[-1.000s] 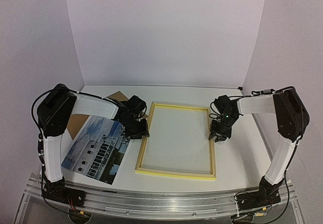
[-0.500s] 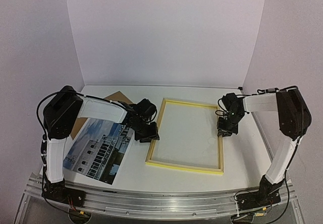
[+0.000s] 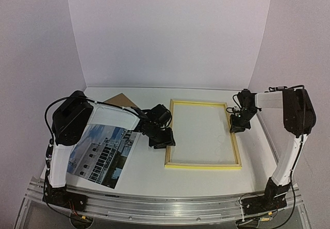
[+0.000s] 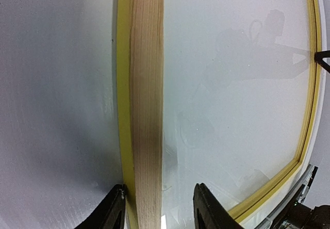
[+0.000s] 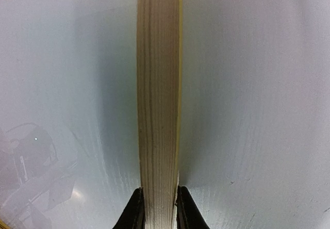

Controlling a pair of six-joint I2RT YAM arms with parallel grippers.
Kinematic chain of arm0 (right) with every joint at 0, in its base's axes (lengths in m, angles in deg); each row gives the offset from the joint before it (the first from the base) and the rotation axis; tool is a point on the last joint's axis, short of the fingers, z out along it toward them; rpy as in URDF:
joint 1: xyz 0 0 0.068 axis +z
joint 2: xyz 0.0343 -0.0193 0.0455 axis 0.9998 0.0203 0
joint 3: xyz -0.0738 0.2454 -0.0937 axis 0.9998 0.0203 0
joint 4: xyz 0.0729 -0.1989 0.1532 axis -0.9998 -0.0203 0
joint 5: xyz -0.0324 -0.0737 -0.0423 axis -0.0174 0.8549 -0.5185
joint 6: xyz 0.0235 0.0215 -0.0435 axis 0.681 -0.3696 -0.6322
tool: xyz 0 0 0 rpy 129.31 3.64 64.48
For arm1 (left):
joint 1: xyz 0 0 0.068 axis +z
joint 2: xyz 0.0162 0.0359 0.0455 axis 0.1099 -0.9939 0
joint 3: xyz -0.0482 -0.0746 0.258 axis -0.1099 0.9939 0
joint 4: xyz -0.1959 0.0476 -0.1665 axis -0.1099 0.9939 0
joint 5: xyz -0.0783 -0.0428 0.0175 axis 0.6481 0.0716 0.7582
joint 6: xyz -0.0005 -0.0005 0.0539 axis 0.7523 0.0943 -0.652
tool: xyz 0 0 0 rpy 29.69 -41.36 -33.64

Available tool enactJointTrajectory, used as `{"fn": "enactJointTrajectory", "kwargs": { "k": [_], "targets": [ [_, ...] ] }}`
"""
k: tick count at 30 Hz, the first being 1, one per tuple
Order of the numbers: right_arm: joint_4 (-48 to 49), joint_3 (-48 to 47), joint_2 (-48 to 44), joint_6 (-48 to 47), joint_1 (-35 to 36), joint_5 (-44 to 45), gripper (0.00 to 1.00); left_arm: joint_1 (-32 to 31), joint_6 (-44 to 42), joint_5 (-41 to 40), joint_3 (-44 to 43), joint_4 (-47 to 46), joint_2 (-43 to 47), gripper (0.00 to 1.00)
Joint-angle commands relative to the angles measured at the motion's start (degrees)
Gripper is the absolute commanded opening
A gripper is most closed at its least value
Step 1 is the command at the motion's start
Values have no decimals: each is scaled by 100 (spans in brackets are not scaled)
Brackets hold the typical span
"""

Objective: Put the photo into the frame

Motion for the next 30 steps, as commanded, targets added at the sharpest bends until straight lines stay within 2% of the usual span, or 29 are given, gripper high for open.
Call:
{"fn": "enactJointTrajectory", "kwargs": {
  "k": [1, 2, 4, 6, 9, 12, 14, 19, 24, 30],
  "targets": [
    [-30, -391, -51, -600, -25, 122, 23, -75, 41, -47, -44, 181, 117, 56],
    [-108, -463, -118, -572, -27, 263, 28, -75, 3, -154, -66, 286, 185, 62],
    [-259, -545, -312, -397, -25, 511, 45, -70, -103, -456, -121, 560, 400, 73],
    [-325, -537, -603, -141, -25, 675, 53, -61, -213, -806, -206, 859, 706, 84],
    [-346, -415, -1078, 395, -22, 435, 64, 22, -407, -1355, -284, 1340, 1177, 97],
    [-249, -286, -1511, 1104, 130, -292, 84, 276, -493, -1745, -42, 1653, 1807, 100],
    [-172, -315, -1640, 1457, 634, -307, 90, 703, -545, -1809, 313, 1740, 2285, 100],
    [537, -786, -1047, 2597, 2375, -349, 92, 2476, -1058, -1334, 1367, 1364, 3270, 100],
    [1526, -1758, 354, 3516, 3543, -547, 91, 4124, -1578, -399, 1912, 933, 3348, 100],
    [1709, -3287, 2052, 4270, 3962, -432, 87, 5197, -1808, 65, 2262, 391, 2973, 100]
  ]
}}
